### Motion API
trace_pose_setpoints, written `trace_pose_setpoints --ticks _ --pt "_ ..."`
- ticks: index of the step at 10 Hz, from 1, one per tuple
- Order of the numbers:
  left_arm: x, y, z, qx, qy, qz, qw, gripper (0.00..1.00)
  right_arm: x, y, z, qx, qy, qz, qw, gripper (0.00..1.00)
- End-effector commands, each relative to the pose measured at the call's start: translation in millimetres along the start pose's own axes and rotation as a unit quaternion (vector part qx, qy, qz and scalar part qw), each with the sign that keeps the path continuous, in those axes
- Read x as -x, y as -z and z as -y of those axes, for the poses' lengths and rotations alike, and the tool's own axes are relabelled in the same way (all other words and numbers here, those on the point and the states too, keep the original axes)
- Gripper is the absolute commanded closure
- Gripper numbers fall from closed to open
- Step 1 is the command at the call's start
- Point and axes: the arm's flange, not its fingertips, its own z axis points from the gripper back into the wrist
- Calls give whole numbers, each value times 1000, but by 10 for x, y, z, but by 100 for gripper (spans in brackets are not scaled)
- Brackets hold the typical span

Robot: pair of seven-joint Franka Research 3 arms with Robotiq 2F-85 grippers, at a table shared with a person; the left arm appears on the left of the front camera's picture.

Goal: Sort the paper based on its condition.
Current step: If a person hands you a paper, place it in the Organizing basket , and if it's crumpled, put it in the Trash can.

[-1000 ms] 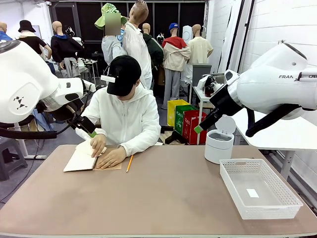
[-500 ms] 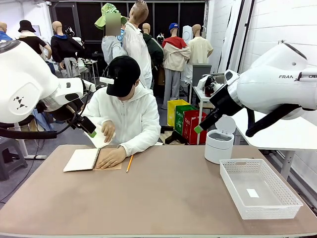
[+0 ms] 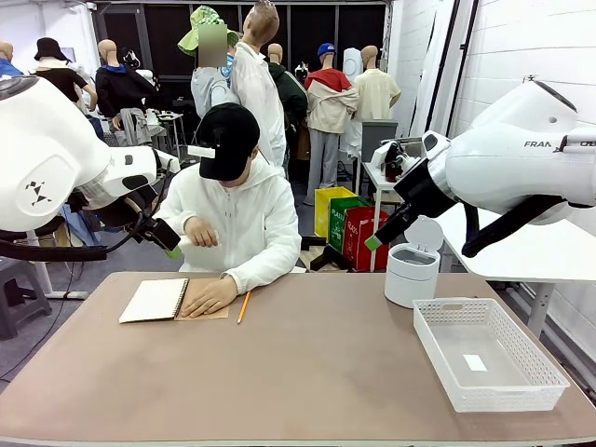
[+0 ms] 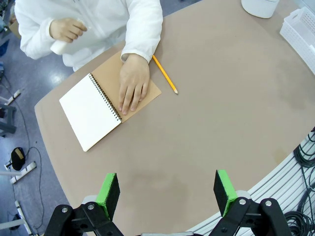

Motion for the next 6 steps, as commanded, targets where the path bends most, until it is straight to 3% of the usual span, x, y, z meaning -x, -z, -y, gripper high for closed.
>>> trace_pose_setpoints --ticks 1,6 --pt "2 3 -3 0 0 -1 1000 0 5 -1 0 -2 -2 -3 1000 0" --pt "2 3 -3 0 0 -1 1000 0 5 -1 0 -2 -2 -3 1000 0"
